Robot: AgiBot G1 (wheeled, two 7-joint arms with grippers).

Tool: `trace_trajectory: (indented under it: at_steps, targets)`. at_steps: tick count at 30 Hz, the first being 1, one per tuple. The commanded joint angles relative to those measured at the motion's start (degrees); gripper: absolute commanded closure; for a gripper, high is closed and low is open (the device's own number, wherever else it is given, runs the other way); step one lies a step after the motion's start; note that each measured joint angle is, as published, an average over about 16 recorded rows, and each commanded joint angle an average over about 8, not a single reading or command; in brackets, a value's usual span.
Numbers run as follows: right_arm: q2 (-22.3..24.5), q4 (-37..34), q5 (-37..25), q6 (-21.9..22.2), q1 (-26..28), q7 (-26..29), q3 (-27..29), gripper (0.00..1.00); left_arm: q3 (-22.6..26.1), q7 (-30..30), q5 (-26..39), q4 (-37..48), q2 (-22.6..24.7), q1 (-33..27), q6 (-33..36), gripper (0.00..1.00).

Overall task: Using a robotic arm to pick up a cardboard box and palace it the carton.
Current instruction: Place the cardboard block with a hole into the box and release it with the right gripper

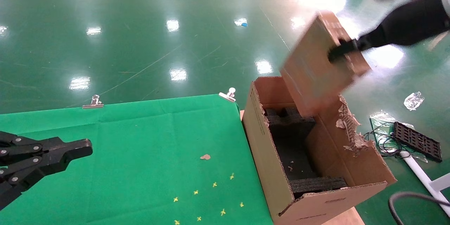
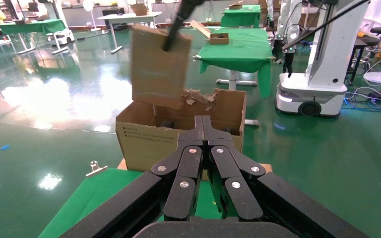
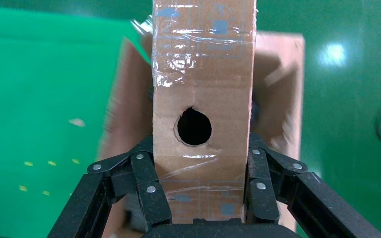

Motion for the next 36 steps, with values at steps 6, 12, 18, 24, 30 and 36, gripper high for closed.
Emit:
trace_trajectory:
  at_steps: [6,12,18,24,30,36]
  targets:
    - [2.31,-0.37,-3.09,1.81,-3.94,4.31,-2.57,1.00,0.02,0.01,-0.02,0.00,-0.01,-0.01,-0.01,0.00]
    - [2.81,-0.16,-4.72,4.63,-8.12,6.45,-4.14,1.00,0.05,0.02,-0.03,0.00,-0.02,-0.01,-0.02,0.00]
    - [2.49,-0.97,-5.54,7.01,-12.43,7.74,-5.36,1.00,0.07,0.03,-0.05,0.00,-0.03,-0.01,-0.03,0.00]
    - [1.79,-2.60,-6.28,9.42,-15.94,8.72,-6.26,1.00,0.09,0.05,-0.06,0.00,-0.04,-0.02,-0.04,0.00]
    - [1.62,-3.54,-5.33,13.30,-20.18,9.02,-6.15,1.00,0.11,0.06,-0.08,0.00,-0.05,-0.02,-0.05,0.00]
    - [0.93,-4.79,-3.71,16.93,-25.38,8.70,-5.92,1.00,0.14,0.07,-0.09,0.00,-0.06,-0.03,-0.06,0.00]
